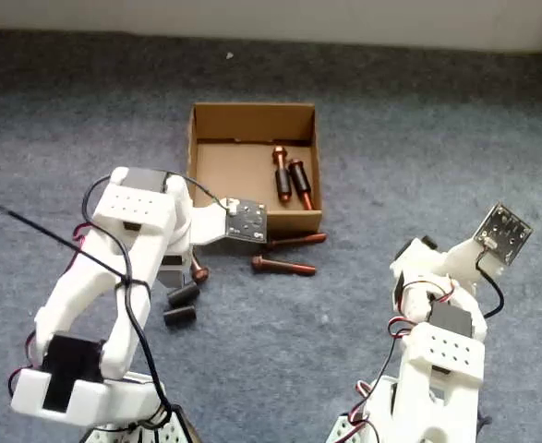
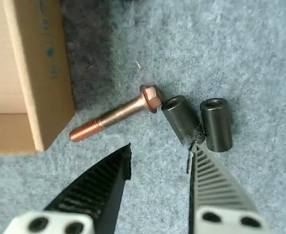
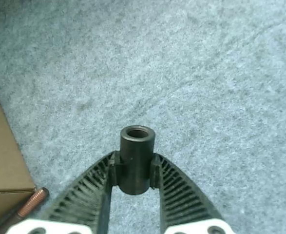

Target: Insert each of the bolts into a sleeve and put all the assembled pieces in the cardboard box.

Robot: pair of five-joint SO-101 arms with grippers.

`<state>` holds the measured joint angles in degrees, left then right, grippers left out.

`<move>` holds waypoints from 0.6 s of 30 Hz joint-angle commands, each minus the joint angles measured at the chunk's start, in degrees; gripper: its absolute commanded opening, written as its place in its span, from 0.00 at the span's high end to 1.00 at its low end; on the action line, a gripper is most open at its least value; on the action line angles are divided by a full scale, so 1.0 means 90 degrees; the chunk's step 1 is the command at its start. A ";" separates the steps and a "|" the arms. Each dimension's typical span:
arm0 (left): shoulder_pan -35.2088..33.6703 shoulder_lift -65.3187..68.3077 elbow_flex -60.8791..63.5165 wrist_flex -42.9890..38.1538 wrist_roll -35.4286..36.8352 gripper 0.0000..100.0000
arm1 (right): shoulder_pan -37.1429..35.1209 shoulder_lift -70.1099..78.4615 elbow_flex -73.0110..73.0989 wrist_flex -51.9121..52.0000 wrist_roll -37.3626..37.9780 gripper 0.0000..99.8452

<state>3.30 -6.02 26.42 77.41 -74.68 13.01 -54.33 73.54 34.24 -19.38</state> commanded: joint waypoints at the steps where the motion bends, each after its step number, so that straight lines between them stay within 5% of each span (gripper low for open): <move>1: 0.0190 0.0737 -0.0747 0.0010 -0.0811 0.79 | -0.0054 -0.0181 -0.0054 -0.0142 -0.0039 1.00; 18: 0.0269 0.3267 -0.2486 0.0020 -0.0791 0.83 | -0.0054 -0.0181 -0.0083 -0.0142 -0.0039 1.00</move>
<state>4.18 21.49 7.69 77.67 -74.77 13.01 -54.33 73.54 34.24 -19.38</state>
